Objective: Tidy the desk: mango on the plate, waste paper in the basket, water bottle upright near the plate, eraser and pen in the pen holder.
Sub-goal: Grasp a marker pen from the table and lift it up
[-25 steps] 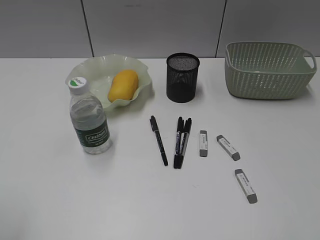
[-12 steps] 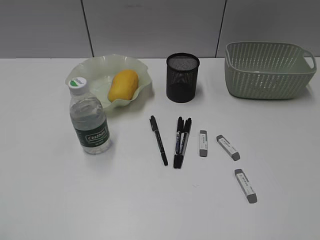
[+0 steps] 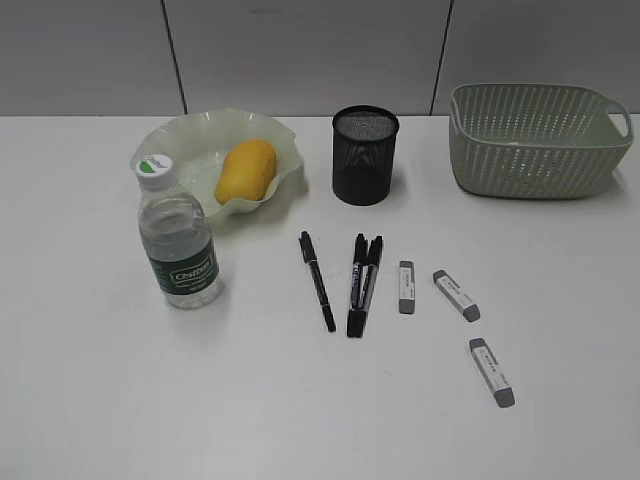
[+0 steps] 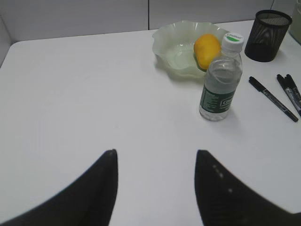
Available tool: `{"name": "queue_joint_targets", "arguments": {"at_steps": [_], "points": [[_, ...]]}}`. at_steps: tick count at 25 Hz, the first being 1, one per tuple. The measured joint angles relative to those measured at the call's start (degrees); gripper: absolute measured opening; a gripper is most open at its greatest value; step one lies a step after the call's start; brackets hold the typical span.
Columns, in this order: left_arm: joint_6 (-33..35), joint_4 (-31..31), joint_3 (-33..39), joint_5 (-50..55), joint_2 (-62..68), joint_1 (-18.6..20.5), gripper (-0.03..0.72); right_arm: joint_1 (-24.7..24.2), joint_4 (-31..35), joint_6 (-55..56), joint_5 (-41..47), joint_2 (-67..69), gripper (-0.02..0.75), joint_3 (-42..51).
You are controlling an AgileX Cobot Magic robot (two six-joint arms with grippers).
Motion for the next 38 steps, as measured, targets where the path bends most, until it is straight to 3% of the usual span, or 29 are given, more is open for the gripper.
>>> {"name": "queue_joint_targets", "arguments": {"at_steps": [5, 12, 17, 23, 30, 38], "points": [[0.00, -0.05, 0.00, 0.00, 0.00, 0.00, 0.512, 1.57, 14.62, -12.26, -7.43, 25.06, 0.405, -5.92], [0.00, -0.07, 0.00, 0.00, 0.00, 0.00, 0.533, 16.87, 16.91, -11.51, -13.79, 53.25, 0.406, -23.70], [0.00, -0.07, 0.00, 0.00, 0.00, 0.00, 0.526, 23.42, 12.71, -0.04, -12.74, 68.54, 0.382, -37.24], [0.00, -0.07, 0.00, 0.00, 0.00, 0.00, 0.506, 23.92, 2.84, 17.60, -8.39, 80.33, 0.340, -48.69], [0.00, -0.12, 0.00, -0.05, 0.00, 0.00, 0.499, 23.92, 0.79, 20.35, -4.68, 86.82, 0.248, -54.29], [0.00, -0.12, 0.00, -0.05, 0.00, 0.00, 0.499, 23.92, -1.17, 22.62, -4.92, 89.01, 0.234, -54.54]]}}
